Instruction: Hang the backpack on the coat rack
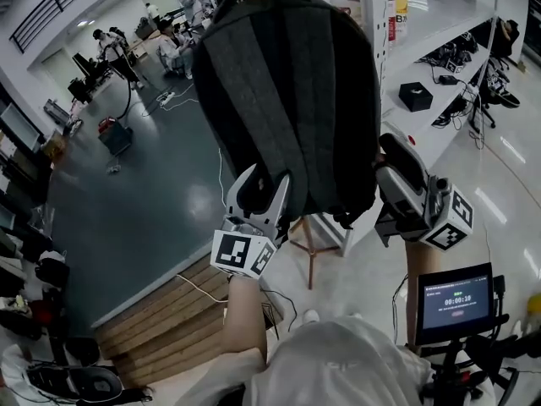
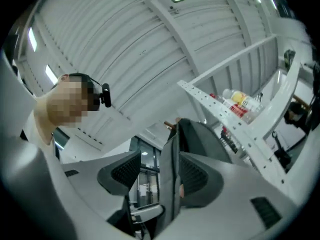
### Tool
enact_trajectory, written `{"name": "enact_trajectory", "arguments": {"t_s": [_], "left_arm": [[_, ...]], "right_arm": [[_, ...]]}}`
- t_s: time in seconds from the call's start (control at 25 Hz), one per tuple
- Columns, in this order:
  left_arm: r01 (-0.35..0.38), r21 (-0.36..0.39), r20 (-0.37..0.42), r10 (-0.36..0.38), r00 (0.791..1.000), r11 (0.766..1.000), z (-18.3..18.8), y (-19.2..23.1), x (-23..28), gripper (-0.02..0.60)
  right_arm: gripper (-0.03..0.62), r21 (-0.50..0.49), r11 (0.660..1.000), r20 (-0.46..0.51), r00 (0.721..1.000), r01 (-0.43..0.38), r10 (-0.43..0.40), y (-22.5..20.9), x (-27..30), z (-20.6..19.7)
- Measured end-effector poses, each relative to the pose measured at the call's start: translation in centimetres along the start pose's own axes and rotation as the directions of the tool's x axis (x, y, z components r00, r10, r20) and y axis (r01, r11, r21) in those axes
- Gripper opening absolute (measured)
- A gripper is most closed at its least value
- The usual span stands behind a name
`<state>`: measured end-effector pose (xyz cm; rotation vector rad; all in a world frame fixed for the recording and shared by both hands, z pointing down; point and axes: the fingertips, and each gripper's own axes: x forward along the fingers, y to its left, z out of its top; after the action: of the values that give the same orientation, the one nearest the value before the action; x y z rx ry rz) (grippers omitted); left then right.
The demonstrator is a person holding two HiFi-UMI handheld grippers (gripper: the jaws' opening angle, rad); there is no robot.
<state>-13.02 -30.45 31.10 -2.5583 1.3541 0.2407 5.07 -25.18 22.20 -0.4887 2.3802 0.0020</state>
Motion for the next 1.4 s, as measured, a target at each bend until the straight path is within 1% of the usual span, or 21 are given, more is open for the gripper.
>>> {"name": "enact_trajectory", "arguments": {"t_s": [0.04, 0.08, 0.12, 0.2, 0.24, 0.28, 0.32, 0.4, 0.48, 0.56, 0.6, 0.72, 0.8, 0.88, 0.96, 1.04, 1.12, 1.2, 1.24, 1.32, 1.4], "left_arm": [[0.004, -0.001, -0.002, -0.004, 1.000, 1.000, 0.0, -0.1, 0.0, 0.213], [0.008, -0.003, -0.004, -0.008, 1.000, 1.000, 0.0, -0.2, 0.0, 0.213], [0.010, -0.004, -0.004, -0.010, 1.000, 1.000, 0.1, -0.3, 0.0, 0.213], [0.006, -0.006, -0.002, -0.006, 1.000, 1.000, 0.1, -0.4, -0.2, 0.212], [0.001, -0.006, -0.001, -0.001, 1.000, 1.000, 0.1, -0.4, -0.3, 0.211], [-0.003, -0.006, 0.000, 0.003, 1.000, 1.000, 0.0, -0.4, -0.4, 0.210], [-0.006, -0.006, 0.000, 0.006, 1.000, 1.000, 0.0, -0.5, -0.5, 0.209], [-0.006, -0.009, -0.001, 0.006, 1.000, 1.000, 0.1, -0.5, -0.8, 0.209], [0.003, -0.024, -0.009, -0.003, 1.000, 1.000, 0.3, -0.8, -1.1, 0.209], [0.024, -0.069, -0.012, -0.025, 1.000, 0.997, 0.7, -1.5, -1.7, 0.202], [0.040, -0.102, 0.004, -0.040, 0.999, 0.994, 1.1, -1.9, -2.1, 0.196], [0.101, -0.181, 0.106, -0.083, 0.991, 0.978, 3.0, -3.5, -3.3, 0.163], [0.146, -0.196, 0.147, -0.118, 0.982, 0.970, 3.8, -4.8, -3.6, 0.133], [0.164, -0.192, 0.137, -0.139, 0.981, 0.967, 3.8, -5.7, -3.4, 0.130], [0.168, -0.193, 0.107, -0.149, 0.983, 0.967, 3.4, -6.2, -2.9, 0.130], [0.182, -0.212, 0.095, -0.165, 0.982, 0.960, 3.0, -6.6, -2.5, 0.130], [0.189, -0.249, 0.112, -0.166, 0.980, 0.950, 3.0, -6.6, -2.3, 0.130], [0.180, -0.292, 0.130, -0.148, 0.980, 0.939, 3.1, -6.2, -2.2, 0.095], [0.170, -0.309, 0.129, -0.136, 0.982, 0.936, 3.0, -5.9, -2.1, 0.062], [0.141, -0.322, 0.110, -0.111, 0.988, 0.936, 2.7, -5.4, -1.8, 0.010], [0.131, -0.322, 0.090, -0.107, 0.990, 0.938, 2.3, -5.3, -1.5, 0.008]], "right_arm": [[0.249, 0.030, 0.999, -0.019, 0.999, -0.026, 0.027, 0.7, 0.4, -1.0], [0.249, 0.044, 0.999, -0.051, 0.998, -0.030, 0.032, 1.2, 0.7, -2.2], [0.249, 0.039, 0.999, -0.093, 0.996, -0.015, 0.018, 1.4, 1.0, -3.6], [0.249, -0.003, 0.999, -0.174, 0.984, 0.034, -0.034, 1.5, 1.1, -6.3], [0.248, -0.022, 0.998, -0.197, 0.979, 0.055, -0.058, 1.5, 0.9, -7.3], [0.197, -0.032, 0.997, -0.204, 0.976, 0.076, -0.081, 1.4, 0.6, -7.8], [0.144, -0.030, 0.995, -0.202, 0.974, 0.098, -0.102, 1.3, 0.4, -8.1], [0.085, -0.004, 0.990, -0.199, 0.970, 0.143, -0.141, 0.6, 0.0, -8.3], [0.063, 0.002, 0.983, -0.214, 0.960, 0.183, -0.178, -0.2, -0.3, -8.8], [0.055, -0.039, 0.978, -0.229, 0.951, 0.206, -0.210, -0.5, -0.4, -9.2], [0.054, -0.064, 0.976, -0.233, 0.948, 0.210, -0.219, -0.5, -0.4, -9.3], [0.054, -0.092, 0.974, -0.240, 0.944, 0.208, -0.225, -0.1, -0.3, -9.7], [0.054, -0.076, 0.974, -0.239, 0.945, 0.212, -0.224, 0.0, -0.4, -10.0], [0.054, -0.049, 0.975, -0.228, 0.948, 0.218, -0.223, 0.1, -0.7, -10.1], [0.041, -0.024, 0.974, -0.208, 0.952, 0.224, -0.224, 0.1, -0.8, -9.9], [0.041, -0.021, 0.974, -0.195, 0.954, 0.226, -0.226, 0.1, -0.8, -9.6], [0.014, -0.042, 0.974, -0.198, 0.954, 0.220, -0.224, 0.2, -0.7, -9.6], [0.014, -0.061, 0.976, -0.206, 0.954, 0.208, -0.217, 0.5, -0.4, -9.7], [0.014, -0.065, 0.977, -0.207, 0.955, 0.204, -0.213, 0.7, -0.3, -9.7], [0.014, -0.065, 0.978, -0.206, 0.956, 0.201, -0.210, 0.8, -0.1, -9.7], [0.014, -0.063, 0.977, -0.206, 0.955, 0.203, -0.212, 0.7, -0.1, -9.6]]}}
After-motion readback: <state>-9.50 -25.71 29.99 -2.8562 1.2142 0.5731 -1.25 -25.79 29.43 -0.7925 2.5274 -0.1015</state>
